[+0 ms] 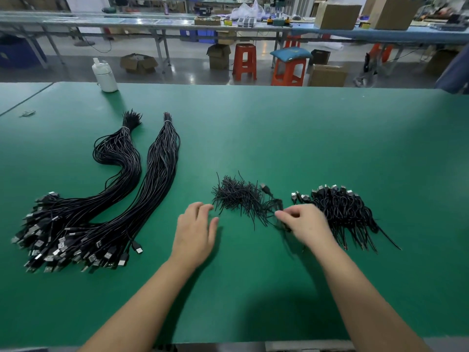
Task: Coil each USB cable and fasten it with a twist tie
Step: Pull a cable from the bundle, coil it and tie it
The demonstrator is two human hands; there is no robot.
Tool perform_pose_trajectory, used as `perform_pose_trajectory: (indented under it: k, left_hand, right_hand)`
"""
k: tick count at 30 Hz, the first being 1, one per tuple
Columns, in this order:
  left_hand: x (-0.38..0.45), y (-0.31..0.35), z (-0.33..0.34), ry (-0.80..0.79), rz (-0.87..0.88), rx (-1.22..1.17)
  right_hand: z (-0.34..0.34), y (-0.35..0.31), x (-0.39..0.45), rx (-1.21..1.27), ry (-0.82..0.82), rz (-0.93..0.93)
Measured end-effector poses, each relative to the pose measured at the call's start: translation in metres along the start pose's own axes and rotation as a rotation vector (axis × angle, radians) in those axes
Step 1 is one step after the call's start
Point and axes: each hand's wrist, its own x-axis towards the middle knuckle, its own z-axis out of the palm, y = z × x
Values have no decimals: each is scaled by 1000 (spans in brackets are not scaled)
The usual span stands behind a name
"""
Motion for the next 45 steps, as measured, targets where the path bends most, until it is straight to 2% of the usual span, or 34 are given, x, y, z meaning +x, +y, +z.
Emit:
perform_pose_trajectory:
  k: [2,4,9,11,13,15,17,20,22,27,31,33,34,35,37,40,42,45]
  left_hand:
    - [-7,-25,4,-37,-63,118]
    - [-11,-39,6,-53,-125,151]
    - [-11,-40,10,-56,-88,158]
    - [-11,-39,10,-43,-92,148]
    - [-12,-39,11,-35,-81,159]
    - [-12,-38,12,-22,-81,167]
    - [-12,-39,12,-7,-98,176]
    - [-13,-40,10,10,-123,185]
    - [-14,-40,9,8,-157,186]
    - [-13,-39,4,-48,-277,125]
    - [-16,-42,1,-124,-287,61]
    - [-12,-49,-8,-238,-302,-26]
    - [-8,-55,-17,-344,-292,-39]
    - [-3,-63,-28,-462,-247,19]
    - [3,-84,-54,-625,-115,311]
    - [-5,-119,-82,-657,-43,657]
    - [-12,-134,-90,-661,-62,730]
    - [-13,-137,-95,-615,0,740]
  right_hand:
    - [-15,7,16,-193,87,45]
    - [-25,15,33,-342,101,117]
    - [-32,33,57,-525,95,213]
    - [-29,32,57,-590,115,171]
    - [-24,23,51,-603,203,68]
    - [-10,9,41,-534,243,-67]
    - [16,-5,27,-368,191,-158]
    - [71,-16,0,-108,45,-189]
    - [102,-13,-18,-26,0,-202]
    - [125,5,-26,60,89,-262]
    - [125,7,-25,107,84,-270]
    - [126,8,-25,121,90,-278]
    - [125,9,-25,132,93,-276]
    - [126,9,-25,143,96,-274]
    - [126,9,-24,163,98,-266]
    - [126,9,-24,171,101,-268]
    - [127,8,-25,168,102,-270]
    - [127,9,-24,177,100,-266]
